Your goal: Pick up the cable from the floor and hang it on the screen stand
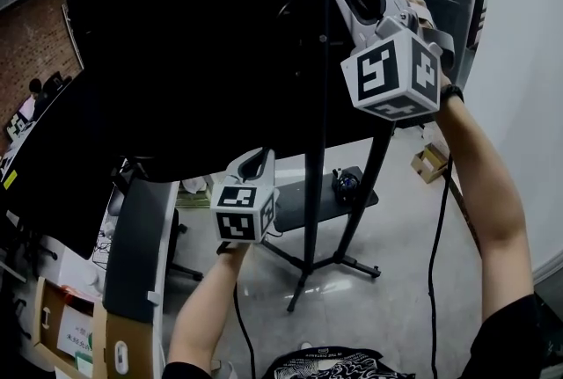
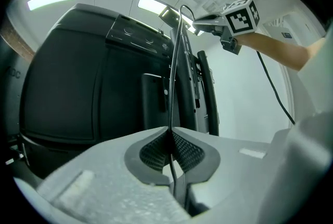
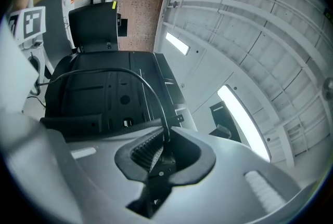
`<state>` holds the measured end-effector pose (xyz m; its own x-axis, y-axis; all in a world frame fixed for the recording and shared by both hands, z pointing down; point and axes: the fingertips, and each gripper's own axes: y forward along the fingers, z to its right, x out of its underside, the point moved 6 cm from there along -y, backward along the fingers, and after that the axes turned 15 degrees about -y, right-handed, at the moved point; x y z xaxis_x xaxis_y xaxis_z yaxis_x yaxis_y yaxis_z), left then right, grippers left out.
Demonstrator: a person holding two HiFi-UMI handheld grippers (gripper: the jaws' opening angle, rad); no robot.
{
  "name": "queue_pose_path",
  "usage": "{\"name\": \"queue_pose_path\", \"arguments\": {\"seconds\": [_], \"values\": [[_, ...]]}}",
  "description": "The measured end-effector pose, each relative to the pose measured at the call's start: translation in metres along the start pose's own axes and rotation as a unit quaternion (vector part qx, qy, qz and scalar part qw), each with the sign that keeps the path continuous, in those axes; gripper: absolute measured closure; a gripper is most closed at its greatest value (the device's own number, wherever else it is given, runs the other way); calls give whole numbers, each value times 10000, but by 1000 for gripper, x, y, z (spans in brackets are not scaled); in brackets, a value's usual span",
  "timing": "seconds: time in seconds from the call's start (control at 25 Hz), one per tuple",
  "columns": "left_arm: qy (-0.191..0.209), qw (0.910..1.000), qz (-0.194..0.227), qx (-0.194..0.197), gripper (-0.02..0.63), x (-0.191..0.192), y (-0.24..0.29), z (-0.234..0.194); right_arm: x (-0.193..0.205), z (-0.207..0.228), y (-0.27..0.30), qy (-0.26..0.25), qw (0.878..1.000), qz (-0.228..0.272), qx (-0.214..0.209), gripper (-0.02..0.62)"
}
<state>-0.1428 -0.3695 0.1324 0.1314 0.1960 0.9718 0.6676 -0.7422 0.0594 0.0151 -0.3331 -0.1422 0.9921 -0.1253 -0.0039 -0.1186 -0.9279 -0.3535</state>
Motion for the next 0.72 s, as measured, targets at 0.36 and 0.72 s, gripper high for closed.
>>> {"name": "queue_pose_path", "arguments": {"seconds": [0.36,0.72], "values": [[654,9971,230,-298,601,-94,9,-16,58,34,4,620,9971,-400,171,552],[1262,9894,395,-608,601,-168,17,6,121,50,0,1100,9920,-579,235,552]]}}
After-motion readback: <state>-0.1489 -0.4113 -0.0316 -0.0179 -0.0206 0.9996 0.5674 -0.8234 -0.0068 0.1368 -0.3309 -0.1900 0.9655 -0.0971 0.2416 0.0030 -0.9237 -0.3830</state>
